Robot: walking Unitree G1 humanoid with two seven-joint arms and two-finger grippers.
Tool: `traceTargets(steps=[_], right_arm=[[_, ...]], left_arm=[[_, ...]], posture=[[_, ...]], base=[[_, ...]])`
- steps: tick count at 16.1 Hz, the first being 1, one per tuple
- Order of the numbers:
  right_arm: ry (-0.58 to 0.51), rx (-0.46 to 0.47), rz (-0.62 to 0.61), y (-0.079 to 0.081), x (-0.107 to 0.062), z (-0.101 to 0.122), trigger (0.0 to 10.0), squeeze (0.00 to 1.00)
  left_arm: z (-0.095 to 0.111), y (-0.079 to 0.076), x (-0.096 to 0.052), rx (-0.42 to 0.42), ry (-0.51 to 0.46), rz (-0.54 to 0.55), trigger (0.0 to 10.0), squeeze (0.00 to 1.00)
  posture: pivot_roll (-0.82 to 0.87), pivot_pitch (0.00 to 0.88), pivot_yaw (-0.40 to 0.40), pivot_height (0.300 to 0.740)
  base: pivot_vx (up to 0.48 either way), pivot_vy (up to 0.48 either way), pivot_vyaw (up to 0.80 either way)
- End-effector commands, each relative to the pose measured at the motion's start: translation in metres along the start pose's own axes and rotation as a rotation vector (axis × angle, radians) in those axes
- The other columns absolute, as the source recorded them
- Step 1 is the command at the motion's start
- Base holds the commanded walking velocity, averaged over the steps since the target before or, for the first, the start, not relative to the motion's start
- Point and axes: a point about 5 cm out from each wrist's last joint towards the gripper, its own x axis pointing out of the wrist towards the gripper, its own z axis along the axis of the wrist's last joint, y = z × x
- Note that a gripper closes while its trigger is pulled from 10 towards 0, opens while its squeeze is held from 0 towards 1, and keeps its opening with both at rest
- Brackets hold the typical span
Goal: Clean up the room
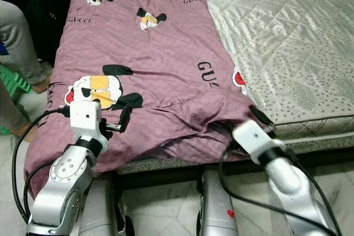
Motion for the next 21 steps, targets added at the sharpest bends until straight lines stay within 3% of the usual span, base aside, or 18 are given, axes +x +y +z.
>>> traceTargets(steps=[1,4,5,13,21], right_arm=[[0.004,-0.005,0.022,0.011,0.006,-0.002,10.0,0.00],[0.003,-0.001,0.027,0.016,0.020,-0.004,10.0,0.00],[-0.009,0.022,0.009,0.015,0.023,-0.001,0.0,0.00],[0.009,0.106,-0.081,0.010,0.025,-0.007,0.0,0.00],[0.047,0.275,-0.111,0.007,0.024,-0.017,0.0,0.00]], left_arm=[[-0.001,0.002,-0.001,0.012,0.001,0.008,10.0,0.00],[0.001,0.005,-0.002,0.016,-0.003,0.016,10.0,0.00],[0.001,0.005,-0.002,0.016,-0.003,0.019,10.0,0.00],[0.000,0.003,-0.001,0.011,-0.004,0.013,10.0,0.00],[0.003,0.001,0.000,-0.007,-0.022,0.000,10.0,0.00]], posture=[[0.06,0.194,0.066,0.527],[0.06,0.194,0.066,0.527],[0.08,0.193,0.059,0.527],[0.06,0.188,0.064,0.527],[0.07,0.176,0.053,0.527]], base=[[0.000,0.000,0.00],[0.000,0.000,0.00],[0.000,0.000,0.00],[0.000,0.000,0.00],[0.000,0.000,0.00]])
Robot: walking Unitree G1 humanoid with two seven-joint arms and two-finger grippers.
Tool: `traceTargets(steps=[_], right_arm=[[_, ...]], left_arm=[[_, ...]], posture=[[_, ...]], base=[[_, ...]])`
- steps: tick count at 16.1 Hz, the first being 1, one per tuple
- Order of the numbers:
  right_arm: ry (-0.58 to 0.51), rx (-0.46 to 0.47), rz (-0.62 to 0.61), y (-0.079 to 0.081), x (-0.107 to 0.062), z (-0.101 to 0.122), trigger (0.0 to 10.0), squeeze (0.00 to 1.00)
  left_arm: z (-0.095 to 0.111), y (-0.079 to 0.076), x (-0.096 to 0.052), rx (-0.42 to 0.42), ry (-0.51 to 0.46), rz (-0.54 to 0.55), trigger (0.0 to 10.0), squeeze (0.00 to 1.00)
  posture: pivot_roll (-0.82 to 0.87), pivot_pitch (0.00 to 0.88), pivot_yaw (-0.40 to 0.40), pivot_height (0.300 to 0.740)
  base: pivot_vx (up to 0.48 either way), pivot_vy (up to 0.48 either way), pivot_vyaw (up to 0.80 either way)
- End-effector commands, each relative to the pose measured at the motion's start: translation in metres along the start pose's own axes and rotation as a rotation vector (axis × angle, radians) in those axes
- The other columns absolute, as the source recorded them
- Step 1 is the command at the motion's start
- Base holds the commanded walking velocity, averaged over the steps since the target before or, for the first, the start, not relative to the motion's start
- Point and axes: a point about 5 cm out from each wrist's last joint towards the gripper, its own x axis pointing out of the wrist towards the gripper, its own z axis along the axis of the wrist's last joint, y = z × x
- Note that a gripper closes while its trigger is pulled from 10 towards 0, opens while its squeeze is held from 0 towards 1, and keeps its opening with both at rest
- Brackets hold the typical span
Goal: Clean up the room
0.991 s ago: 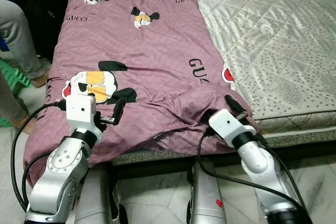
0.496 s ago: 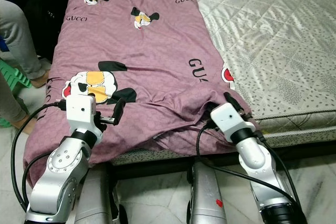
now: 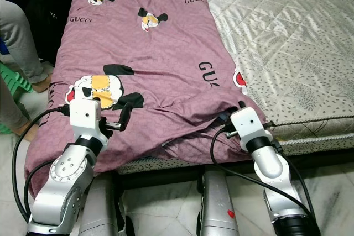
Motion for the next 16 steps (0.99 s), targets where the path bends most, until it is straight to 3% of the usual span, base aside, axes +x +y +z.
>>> traceTargets(steps=[1,5,8,10,12,16], right_arm=[[0.028,0.029,-0.010,-0.004,-0.002,-0.006,0.0,0.00],[0.022,0.090,-0.021,-0.005,-0.002,-0.002,0.0,0.00],[-0.007,0.325,0.002,-0.008,-0.009,0.003,0.0,0.00],[-0.013,0.361,0.056,-0.014,-0.038,-0.001,0.0,0.00],[0.002,0.360,0.100,-0.013,-0.054,-0.004,0.0,0.00],[0.098,0.305,0.208,0.001,-0.092,-0.018,0.0,0.00]], left_arm=[[0.000,0.003,-0.002,0.001,-0.004,0.004,10.0,0.00],[0.000,0.003,-0.001,0.004,-0.004,0.005,10.0,0.00],[0.001,0.004,-0.001,0.006,-0.008,0.009,10.0,0.00],[-0.001,0.006,-0.004,0.004,-0.001,0.018,10.0,0.00],[-0.003,0.003,-0.004,0.001,0.003,0.012,10.0,0.00],[-0.002,0.001,0.000,-0.004,0.002,0.000,10.0,0.00]], posture=[[0.07,0.176,0.053,0.527],[0.06,0.177,0.053,0.527],[0.07,0.179,0.052,0.527],[0.06,0.187,0.053,0.527],[0.05,0.189,0.056,0.527],[0.04,0.192,0.061,0.527]], base=[[0.000,0.000,0.00],[0.000,0.000,0.00],[0.000,0.000,0.00],[0.000,0.000,0.00],[0.000,0.000,0.00],[0.000,0.000,0.00]])
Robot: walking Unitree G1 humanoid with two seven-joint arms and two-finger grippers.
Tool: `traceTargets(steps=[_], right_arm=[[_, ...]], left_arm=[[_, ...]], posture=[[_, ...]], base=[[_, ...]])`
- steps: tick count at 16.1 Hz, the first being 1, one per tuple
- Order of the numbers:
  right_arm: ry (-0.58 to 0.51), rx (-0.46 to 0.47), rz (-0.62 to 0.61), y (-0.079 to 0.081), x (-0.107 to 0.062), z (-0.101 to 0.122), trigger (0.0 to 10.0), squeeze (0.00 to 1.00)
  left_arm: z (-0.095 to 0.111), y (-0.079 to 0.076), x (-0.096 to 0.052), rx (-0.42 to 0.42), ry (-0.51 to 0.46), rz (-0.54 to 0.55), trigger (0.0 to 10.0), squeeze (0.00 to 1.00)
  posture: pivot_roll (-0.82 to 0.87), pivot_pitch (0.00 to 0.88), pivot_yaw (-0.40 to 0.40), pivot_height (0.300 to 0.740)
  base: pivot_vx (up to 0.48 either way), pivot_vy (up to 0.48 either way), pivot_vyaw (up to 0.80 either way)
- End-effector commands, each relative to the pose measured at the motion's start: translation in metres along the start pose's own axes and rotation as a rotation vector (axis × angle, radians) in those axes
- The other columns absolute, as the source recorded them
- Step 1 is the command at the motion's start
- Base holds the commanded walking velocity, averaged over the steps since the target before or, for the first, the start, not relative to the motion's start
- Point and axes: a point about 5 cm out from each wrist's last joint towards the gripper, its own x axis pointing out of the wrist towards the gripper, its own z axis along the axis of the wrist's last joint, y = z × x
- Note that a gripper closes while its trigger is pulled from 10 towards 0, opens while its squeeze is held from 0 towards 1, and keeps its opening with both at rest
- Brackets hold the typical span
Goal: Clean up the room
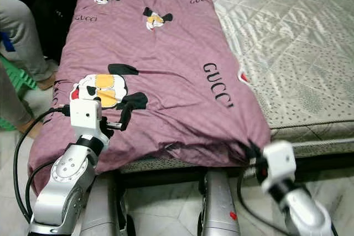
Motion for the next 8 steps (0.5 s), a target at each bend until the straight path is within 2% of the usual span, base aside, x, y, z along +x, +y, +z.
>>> traceTargets(steps=[1,2,4,8], right_arm=[[0.078,-0.094,-0.011,-0.002,-0.006,-0.013,0.0,0.00],[0.135,-0.168,-0.066,-0.009,-0.006,-0.021,0.0,0.00],[0.223,-0.253,-0.153,-0.021,-0.003,-0.031,0.0,0.00],[0.234,-0.315,-0.204,-0.030,0.019,-0.028,0.0,0.00]], left_arm=[[-0.002,0.002,0.000,0.002,0.007,0.001,10.0,0.00],[-0.002,0.002,0.000,0.001,0.006,0.002,10.0,0.00],[-0.003,0.002,-0.001,0.001,0.007,0.006,10.0,0.00],[-0.004,0.002,-0.001,-0.006,0.013,0.013,10.0,0.00]], posture=[[0.03,0.193,0.061,0.527],[0.03,0.194,0.060,0.527],[0.03,0.192,0.057,0.527],[0.04,0.186,0.046,0.527]], base=[[0.000,0.000,0.00],[0.000,0.000,0.00],[0.000,0.000,0.00],[0.000,0.000,0.00]])
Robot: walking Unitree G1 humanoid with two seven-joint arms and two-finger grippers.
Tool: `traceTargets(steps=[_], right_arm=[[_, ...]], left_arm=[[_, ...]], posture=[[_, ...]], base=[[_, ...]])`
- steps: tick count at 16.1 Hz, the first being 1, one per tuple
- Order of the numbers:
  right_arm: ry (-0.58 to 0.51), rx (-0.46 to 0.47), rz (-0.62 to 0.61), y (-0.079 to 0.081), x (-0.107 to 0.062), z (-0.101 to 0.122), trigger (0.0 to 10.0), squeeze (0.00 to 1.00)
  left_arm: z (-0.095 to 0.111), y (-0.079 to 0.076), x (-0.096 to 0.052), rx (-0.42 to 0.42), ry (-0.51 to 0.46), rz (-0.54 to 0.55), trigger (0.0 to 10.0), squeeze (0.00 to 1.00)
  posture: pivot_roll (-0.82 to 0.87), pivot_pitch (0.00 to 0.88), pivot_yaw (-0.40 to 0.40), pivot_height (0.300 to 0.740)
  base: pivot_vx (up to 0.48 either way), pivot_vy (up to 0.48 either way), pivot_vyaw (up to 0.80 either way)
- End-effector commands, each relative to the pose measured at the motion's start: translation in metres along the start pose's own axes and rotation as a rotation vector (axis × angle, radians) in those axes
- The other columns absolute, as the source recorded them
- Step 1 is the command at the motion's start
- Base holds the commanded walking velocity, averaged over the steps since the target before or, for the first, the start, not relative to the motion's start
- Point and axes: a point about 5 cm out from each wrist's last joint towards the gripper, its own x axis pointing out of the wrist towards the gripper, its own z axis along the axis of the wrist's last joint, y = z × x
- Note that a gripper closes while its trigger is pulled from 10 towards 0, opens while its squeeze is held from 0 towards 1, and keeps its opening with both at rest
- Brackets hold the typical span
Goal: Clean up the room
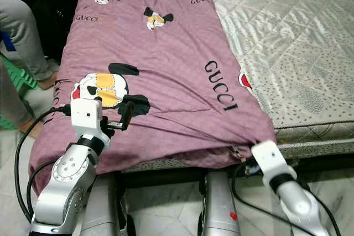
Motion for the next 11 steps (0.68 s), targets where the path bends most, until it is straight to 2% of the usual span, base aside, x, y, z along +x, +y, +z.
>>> traceTargets(steps=[1,2,3,5,6,9,10,11], right_arm=[[0.096,-0.053,-0.024,-0.004,-0.002,-0.019,0.0,0.00],[0.160,-0.090,-0.016,-0.007,-0.002,-0.029,0.0,0.00],[0.252,-0.090,-0.009,-0.014,-0.008,-0.044,0.0,0.00],[0.278,-0.099,-0.001,-0.017,-0.015,-0.049,0.0,0.00],[0.287,-0.103,0.025,-0.015,-0.023,-0.052,0.0,0.00],[0.321,-0.113,0.121,0.007,-0.049,-0.067,0.0,0.00],[0.333,-0.113,0.140,0.011,-0.053,-0.070,0.0,0.00],[0.369,-0.144,0.196,0.019,-0.062,-0.079,0.0,0.00]], left_arm=[[-0.004,0.003,-0.002,-0.003,0.020,0.011,10.0,0.00],[-0.004,0.003,-0.002,-0.004,0.021,0.011,10.0,0.00],[-0.004,0.004,-0.003,-0.001,0.024,0.017,10.0,0.00],[-0.005,0.006,-0.004,0.001,0.026,0.023,10.0,0.00],[-0.006,0.007,-0.004,0.001,0.028,0.024,10.0,0.00],[-0.006,0.001,-0.002,-0.005,0.028,0.008,10.0,0.00],[-0.006,0.001,-0.002,-0.006,0.028,0.006,10.0,0.00],[-0.006,0.001,-0.002,-0.005,0.029,0.005,10.0,0.00]], posture=[[0.04,0.185,0.041,0.527],[0.05,0.186,0.038,0.527],[0.05,0.186,0.038,0.527],[0.05,0.188,0.034,0.527],[0.04,0.190,0.033,0.527],[0.03,0.190,0.037,0.527],[0.03,0.190,0.040,0.527],[0.03,0.190,0.040,0.527]], base=[[0.000,0.000,0.00],[0.000,0.000,0.00],[0.000,0.000,0.00],[0.000,0.000,0.00],[0.000,0.000,0.00],[0.000,0.000,0.00],[0.000,0.000,0.00],[0.000,0.000,0.00]])
